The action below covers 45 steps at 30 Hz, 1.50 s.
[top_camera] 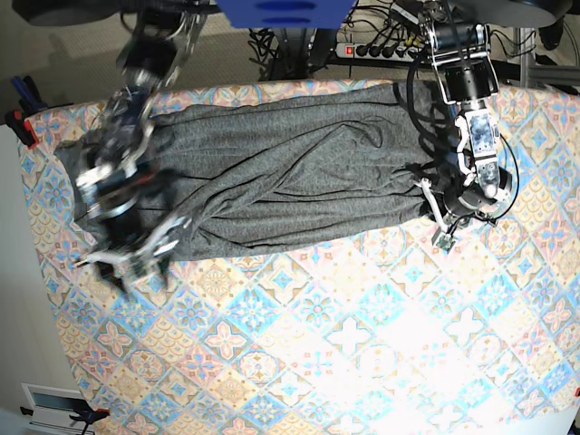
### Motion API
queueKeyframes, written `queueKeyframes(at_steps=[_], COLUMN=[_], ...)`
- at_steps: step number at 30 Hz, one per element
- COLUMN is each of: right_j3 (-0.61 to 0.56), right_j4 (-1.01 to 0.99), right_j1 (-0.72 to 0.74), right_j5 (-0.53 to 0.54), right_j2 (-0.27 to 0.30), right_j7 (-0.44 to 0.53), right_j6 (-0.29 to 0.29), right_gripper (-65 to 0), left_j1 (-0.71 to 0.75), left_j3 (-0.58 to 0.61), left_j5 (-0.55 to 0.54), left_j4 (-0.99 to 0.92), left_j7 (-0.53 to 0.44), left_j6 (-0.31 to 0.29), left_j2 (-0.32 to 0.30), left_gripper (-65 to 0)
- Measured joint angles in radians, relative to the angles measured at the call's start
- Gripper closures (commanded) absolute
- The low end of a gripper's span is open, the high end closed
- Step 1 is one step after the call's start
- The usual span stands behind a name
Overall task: Layout the t-shirt on the table in an organized manner, then fold the t-shirt properly
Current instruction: 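Grasp the shirt end with the right gripper beside the left gripper's hold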
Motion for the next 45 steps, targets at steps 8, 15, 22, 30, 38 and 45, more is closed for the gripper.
queueKeyframes(at_steps=[8,15,22,30,38,45], right_j3=[0.097,0.105,0.106,0.105,0.060,-0.003], right_j4=[-0.242,-0.523,-0.771,-1.019,-1.089,-1.130], right_j1=[0.116,0.083,0.109,0.240,0.243,0.276], right_j5=[-0.010,-0.030,-0.012,-0.024,-0.030,-0.014], right_j2=[0.160,0.214,0.310,0.365,0.403,0.386], right_j7=[0.042,0.193,0.360,0.456,0.472,0.500], right_j6=[0.004,0.033,0.016,0.006,0.006,0.016], right_gripper=[-32.9,-32.9,-32.9,-32.9,-32.9,-32.9], left_j1=[0.001,0.000,0.000,0.001,-0.008,-0.008], left_j3=[0.001,0.001,0.001,0.000,0.001,0.001], left_j5=[-0.004,-0.008,-0.008,-0.008,-0.011,-0.013], left_j4=[0.000,0.000,0.000,0.001,0.001,0.008], left_j7=[-0.003,0.008,0.008,0.012,0.045,0.054], left_j6=[0.000,0.000,0.000,-0.001,0.000,0.002], left_j2=[-0.001,0.000,-0.001,-0.001,0.002,0.008], left_gripper=[-4.3,-4.3,-4.3,-4.3,-4.3,-4.3])
